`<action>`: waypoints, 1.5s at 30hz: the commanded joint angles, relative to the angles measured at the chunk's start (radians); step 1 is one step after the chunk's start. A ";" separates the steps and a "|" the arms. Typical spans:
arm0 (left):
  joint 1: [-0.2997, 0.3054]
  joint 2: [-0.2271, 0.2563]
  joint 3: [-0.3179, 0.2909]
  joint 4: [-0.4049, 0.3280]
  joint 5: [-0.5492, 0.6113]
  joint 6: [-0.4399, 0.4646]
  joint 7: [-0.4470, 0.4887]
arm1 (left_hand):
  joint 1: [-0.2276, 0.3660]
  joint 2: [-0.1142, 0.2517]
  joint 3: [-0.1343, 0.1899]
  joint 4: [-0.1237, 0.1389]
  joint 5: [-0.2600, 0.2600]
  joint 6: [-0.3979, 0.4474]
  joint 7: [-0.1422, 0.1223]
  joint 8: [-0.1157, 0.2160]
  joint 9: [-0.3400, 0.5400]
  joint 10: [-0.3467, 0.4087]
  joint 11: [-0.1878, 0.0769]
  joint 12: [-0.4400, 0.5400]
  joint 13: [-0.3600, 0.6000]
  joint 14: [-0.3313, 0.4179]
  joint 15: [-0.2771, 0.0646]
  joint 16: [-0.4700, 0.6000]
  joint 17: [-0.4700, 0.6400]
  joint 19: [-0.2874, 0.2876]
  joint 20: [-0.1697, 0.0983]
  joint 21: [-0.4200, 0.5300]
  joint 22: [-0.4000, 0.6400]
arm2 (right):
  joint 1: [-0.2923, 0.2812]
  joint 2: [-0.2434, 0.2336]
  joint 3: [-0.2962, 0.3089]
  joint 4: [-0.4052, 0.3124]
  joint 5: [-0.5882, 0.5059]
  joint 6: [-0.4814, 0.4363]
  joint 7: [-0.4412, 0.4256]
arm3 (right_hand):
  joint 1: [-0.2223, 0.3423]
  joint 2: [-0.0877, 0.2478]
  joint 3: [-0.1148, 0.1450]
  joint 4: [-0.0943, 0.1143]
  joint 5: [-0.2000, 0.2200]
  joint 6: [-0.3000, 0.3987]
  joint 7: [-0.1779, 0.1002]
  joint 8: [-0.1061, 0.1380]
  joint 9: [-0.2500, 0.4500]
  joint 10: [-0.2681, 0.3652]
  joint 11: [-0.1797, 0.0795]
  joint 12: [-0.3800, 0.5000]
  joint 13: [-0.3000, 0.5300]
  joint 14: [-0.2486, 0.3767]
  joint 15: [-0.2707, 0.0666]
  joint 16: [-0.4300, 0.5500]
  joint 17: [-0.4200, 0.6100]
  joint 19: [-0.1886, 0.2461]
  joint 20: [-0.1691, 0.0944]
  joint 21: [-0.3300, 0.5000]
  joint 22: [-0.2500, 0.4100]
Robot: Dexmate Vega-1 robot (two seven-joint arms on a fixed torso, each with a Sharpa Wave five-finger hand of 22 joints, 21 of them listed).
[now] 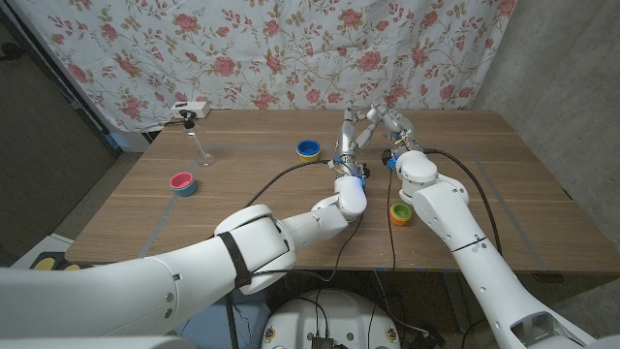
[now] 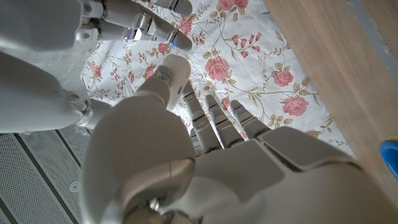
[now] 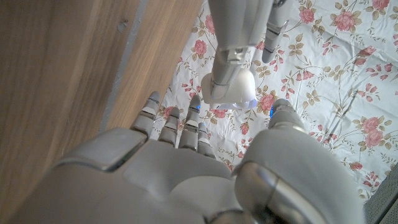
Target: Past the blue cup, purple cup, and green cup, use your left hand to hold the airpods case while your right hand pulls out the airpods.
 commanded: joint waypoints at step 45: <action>0.327 0.117 -0.375 -0.626 -0.225 0.131 -0.389 | 0.060 0.010 -0.092 0.015 0.005 0.450 -0.039 0.162 0.089 0.086 -0.064 -0.002 0.003 0.036 -0.041 0.014 0.033 0.014 0.025 0.008 0.008 | -0.048 -0.026 0.078 0.022 0.016 0.072 -0.055 | -0.053 0.008 -0.022 0.014 -0.092 -0.028 0.007 0.006 0.003 -0.060 0.016 -0.052 -0.020 -0.044 0.023 0.004 0.002 -0.019 0.003 0.000 0.005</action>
